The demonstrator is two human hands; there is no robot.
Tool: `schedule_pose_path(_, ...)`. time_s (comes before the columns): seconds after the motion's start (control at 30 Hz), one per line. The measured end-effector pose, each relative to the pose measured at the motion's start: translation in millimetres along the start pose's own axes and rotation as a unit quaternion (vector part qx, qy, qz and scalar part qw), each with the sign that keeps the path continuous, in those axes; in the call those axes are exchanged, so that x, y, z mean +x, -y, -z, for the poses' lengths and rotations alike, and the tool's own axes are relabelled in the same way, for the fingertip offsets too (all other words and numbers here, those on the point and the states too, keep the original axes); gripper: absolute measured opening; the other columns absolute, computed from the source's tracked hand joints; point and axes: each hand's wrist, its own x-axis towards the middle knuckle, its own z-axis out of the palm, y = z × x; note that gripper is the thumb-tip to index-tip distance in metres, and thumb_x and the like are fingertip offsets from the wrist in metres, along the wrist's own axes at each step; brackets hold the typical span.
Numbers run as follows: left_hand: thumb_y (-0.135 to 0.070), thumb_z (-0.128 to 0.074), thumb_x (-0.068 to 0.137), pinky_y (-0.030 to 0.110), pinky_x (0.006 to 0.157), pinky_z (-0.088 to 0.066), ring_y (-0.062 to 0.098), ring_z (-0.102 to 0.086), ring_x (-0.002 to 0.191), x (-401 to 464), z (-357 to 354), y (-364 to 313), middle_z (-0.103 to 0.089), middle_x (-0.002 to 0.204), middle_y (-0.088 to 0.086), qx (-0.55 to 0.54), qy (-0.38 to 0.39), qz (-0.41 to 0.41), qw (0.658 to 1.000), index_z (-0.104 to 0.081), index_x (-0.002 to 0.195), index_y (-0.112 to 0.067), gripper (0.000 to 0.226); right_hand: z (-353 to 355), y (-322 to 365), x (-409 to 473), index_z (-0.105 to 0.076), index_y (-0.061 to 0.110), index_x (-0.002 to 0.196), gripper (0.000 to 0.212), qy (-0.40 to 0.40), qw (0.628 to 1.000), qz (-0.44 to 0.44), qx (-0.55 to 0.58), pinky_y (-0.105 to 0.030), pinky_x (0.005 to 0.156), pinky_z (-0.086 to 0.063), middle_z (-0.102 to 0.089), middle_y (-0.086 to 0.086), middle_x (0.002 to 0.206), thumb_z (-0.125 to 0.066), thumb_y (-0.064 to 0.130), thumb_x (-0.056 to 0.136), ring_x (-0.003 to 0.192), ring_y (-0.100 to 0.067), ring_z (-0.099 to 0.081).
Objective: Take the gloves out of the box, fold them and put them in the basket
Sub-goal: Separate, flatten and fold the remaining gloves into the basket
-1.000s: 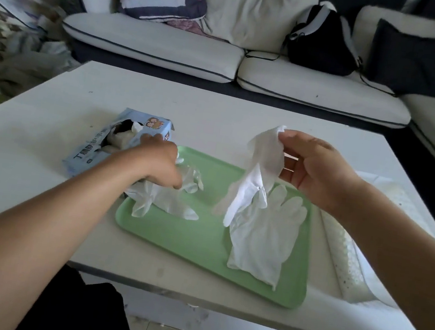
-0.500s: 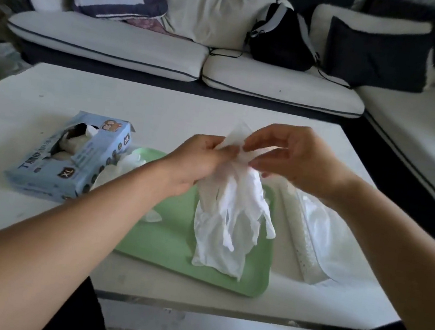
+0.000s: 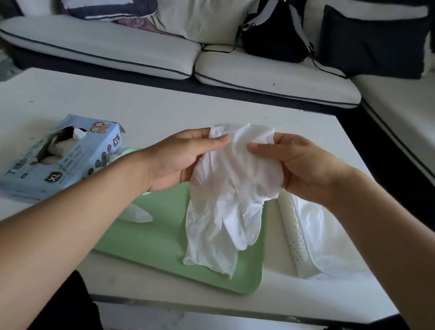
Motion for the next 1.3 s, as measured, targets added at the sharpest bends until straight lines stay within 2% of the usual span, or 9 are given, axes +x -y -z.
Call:
schedule_pose_path(0.27, -0.021, -0.065, 0.098, 0.039, 0.093, -0.057, 0.024, -0.074, 0.093, 7, -1, 5, -0.078, 0.102, 0.01, 0.086, -0.028, -0.012, 0.996, -0.076, 0.1, -0.014, 0.013, 0, -16, 4, -0.065, 0.001, 0.126, 0.035, 0.037, 0.995, -0.089, -0.015, -0.043, 0.102, -0.051, -0.068, -0.016, 0.126, -0.061, 0.015, 0.094, 0.109, -0.028, -0.066)
schedule_pose_path(0.4, -0.022, -0.068, 0.097, 0.03, 0.085, -0.054, 0.02, -0.075, 0.088, 14, 5, 13, -0.079, 0.094, 0.005, 0.208, -0.052, -0.002, 0.977, -0.075, 0.1, -0.01, 0.014, 0, -34, 10, -0.071, 0.005, 0.113, 0.024, -0.017, 0.992, -0.103, -0.075, -0.036, 0.085, -0.06, -0.075, -0.01, 0.108, -0.07, 0.014, 0.091, 0.093, -0.024, -0.072)
schedule_pose_path(0.47, -0.021, -0.071, 0.096, 0.023, 0.068, -0.048, 0.003, -0.066, 0.065, 20, 4, 15, -0.076, 0.077, -0.006, 0.252, -0.091, -0.054, 0.962, -0.077, 0.092, -0.017, 0.008, -1, -38, 16, -0.072, 0.005, 0.095, 0.011, -0.099, 0.986, -0.046, -0.125, -0.031, 0.07, -0.059, -0.073, -0.011, 0.09, -0.076, 0.011, 0.086, 0.077, -0.022, -0.071)
schedule_pose_path(0.57, -0.031, -0.073, 0.087, 0.031, 0.069, -0.048, 0.01, -0.06, 0.07, 33, 3, 11, -0.075, 0.082, 0.002, 0.238, -0.18, -0.207, 0.932, -0.079, 0.089, -0.029, 0.007, 1, -29, 24, -0.068, -0.003, 0.085, 0.021, -0.217, 0.951, 0.156, -0.156, -0.034, 0.072, -0.051, -0.07, -0.026, 0.084, -0.081, 0.013, 0.081, 0.075, -0.021, -0.064)
schedule_pose_path(0.7, -0.016, -0.073, 0.092, 0.032, 0.088, -0.057, 0.008, -0.072, 0.094, 31, 1, -8, -0.077, 0.098, -0.01, 0.248, -0.198, -0.356, 0.879, -0.077, 0.101, -0.025, 0.014, -3, -5, 16, -0.072, 0.011, 0.081, 0.01, -0.267, 0.842, 0.355, -0.307, -0.016, 0.068, -0.049, -0.07, 0.009, 0.074, -0.08, 0.017, 0.084, 0.066, 0.0, -0.063)
schedule_pose_path(0.77, -0.017, -0.077, 0.089, 0.037, 0.092, -0.057, 0.009, -0.072, 0.099, 30, 4, -2, -0.078, 0.101, -0.01, 0.277, -0.187, -0.347, 0.876, -0.079, 0.101, -0.023, 0.014, -1, -12, 13, -0.074, 0.018, 0.083, 0.007, -0.255, 0.831, 0.346, -0.354, -0.019, 0.075, -0.053, -0.072, 0.011, 0.079, -0.081, 0.019, 0.083, 0.073, -0.004, -0.067)
schedule_pose_path(0.9, -0.016, -0.084, 0.083, 0.012, 0.073, -0.047, -0.01, -0.066, 0.076, 29, 11, 38, -0.073, 0.08, -0.022, 0.385, -0.086, -0.218, 0.893, -0.08, 0.092, -0.03, 0.018, 12, -50, 21, -0.077, 0.021, 0.082, 0.008, -0.175, 0.826, 0.164, -0.511, -0.025, 0.069, -0.051, -0.072, 0.006, 0.077, -0.083, 0.018, 0.079, 0.071, -0.009, -0.065)
schedule_pose_path(1.1, -0.02, -0.084, 0.082, 0.012, 0.068, -0.046, -0.006, -0.062, 0.072, 16, 4, 70, -0.068, 0.079, -0.018, 0.576, 0.092, -0.087, 0.808, -0.081, 0.094, -0.024, 0.013, -2, -91, 14, -0.076, 0.019, 0.095, 0.012, -0.008, 0.787, 0.068, -0.613, -0.006, 0.069, -0.039, -0.067, 0.012, 0.084, -0.077, 0.019, 0.083, 0.079, -0.003, -0.059)
schedule_pose_path(1.3, -0.018, -0.084, 0.081, 0.01, 0.066, -0.044, -0.001, -0.062, 0.07, 8, 3, 65, -0.068, 0.076, -0.016, 0.587, 0.102, -0.089, 0.798, -0.081, 0.091, -0.027, 0.014, -17, -96, 8, -0.075, 0.023, 0.101, 0.017, 0.027, 0.777, 0.062, -0.626, -0.033, 0.087, -0.055, -0.073, 0.008, 0.1, -0.074, 0.02, 0.085, 0.093, -0.012, -0.068)
